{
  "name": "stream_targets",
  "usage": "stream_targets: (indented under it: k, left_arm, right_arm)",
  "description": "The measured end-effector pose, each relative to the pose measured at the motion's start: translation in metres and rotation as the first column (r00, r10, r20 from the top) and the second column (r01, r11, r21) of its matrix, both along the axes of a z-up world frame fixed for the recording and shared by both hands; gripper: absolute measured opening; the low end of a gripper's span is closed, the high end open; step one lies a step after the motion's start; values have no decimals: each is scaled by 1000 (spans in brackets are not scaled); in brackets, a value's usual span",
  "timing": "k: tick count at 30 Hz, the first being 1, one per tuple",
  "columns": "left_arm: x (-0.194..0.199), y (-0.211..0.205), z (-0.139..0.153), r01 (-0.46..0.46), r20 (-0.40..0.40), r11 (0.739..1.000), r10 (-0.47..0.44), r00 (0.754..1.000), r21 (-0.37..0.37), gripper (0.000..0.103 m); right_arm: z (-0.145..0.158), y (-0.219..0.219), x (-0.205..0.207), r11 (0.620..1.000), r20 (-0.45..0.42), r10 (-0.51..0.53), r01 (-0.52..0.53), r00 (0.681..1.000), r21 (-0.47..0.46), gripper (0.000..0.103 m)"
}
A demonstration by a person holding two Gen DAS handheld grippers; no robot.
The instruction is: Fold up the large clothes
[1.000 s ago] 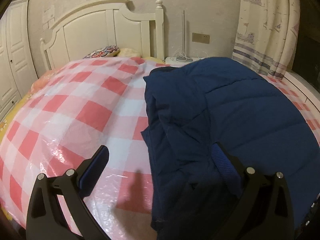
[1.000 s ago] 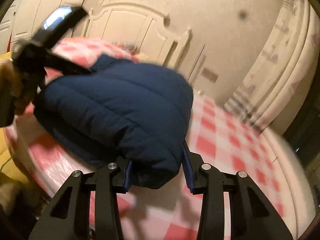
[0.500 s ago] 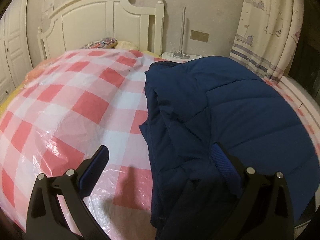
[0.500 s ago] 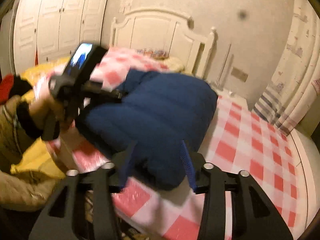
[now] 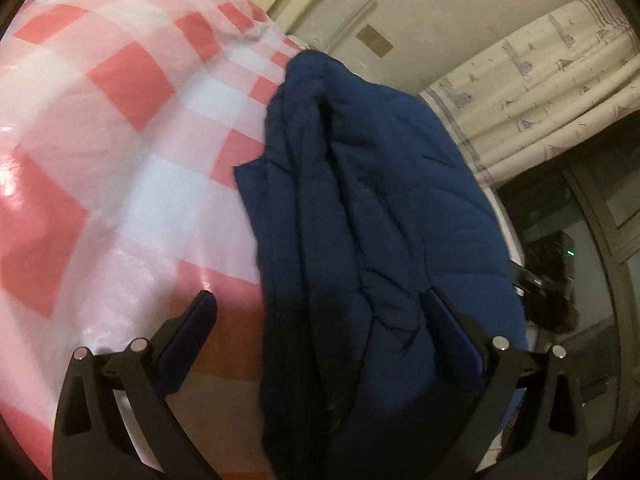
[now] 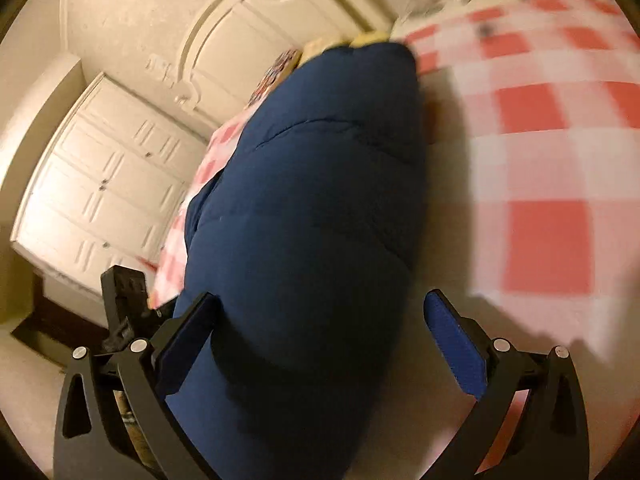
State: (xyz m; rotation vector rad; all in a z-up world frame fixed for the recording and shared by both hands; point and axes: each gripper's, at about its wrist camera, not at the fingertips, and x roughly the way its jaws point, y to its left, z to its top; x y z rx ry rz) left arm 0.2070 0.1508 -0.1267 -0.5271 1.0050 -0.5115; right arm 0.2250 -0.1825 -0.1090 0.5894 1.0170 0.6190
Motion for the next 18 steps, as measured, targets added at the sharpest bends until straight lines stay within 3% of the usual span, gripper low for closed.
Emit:
stream_targets:
  k: [3, 5, 7, 8, 10, 12, 16, 18]
  left_arm:
    - [6, -6, -2, 33, -18, 998, -34, 999, -48, 101]
    - [9, -11, -6, 73, -40, 987, -79, 996, -147, 100]
    - [8, -18, -4, 97, -23, 985, -101, 995, -140, 93]
    - [6, -20, -1, 97, -7, 986, -99, 995, -136, 87]
    - [-3, -22, 12, 79, 59, 992, -74, 996, -98, 61]
    - [-10, -29, 25, 58, 101, 996, -51, 994, -66, 52]
    - [-5, -52, 47, 80, 152, 994, -69, 986, -71, 47]
    - [4, -74, 61, 109, 189, 991, -94, 978, -73, 47]
  right_arm:
    - [-5, 4, 10, 1000, -5, -7, 7, 1000, 22, 99]
    - [-10, -1, 7, 998, 13, -8, 7, 1000, 55, 99]
    - [-17, -8, 1, 996, 31, -9, 6, 999, 93, 98]
    - [-14, -9, -3, 996, 58, -15, 10, 998, 85, 92]
    - [-8, -6, -14, 999, 129, -32, 27, 991, 39, 83]
    - [-2, -4, -22, 999, 180, -54, 53, 982, 10, 78]
    - [21, -14, -43, 992, 333, -98, 120, 938, -47, 72]
    - [29, -27, -44, 987, 364, -127, 153, 923, -42, 71]
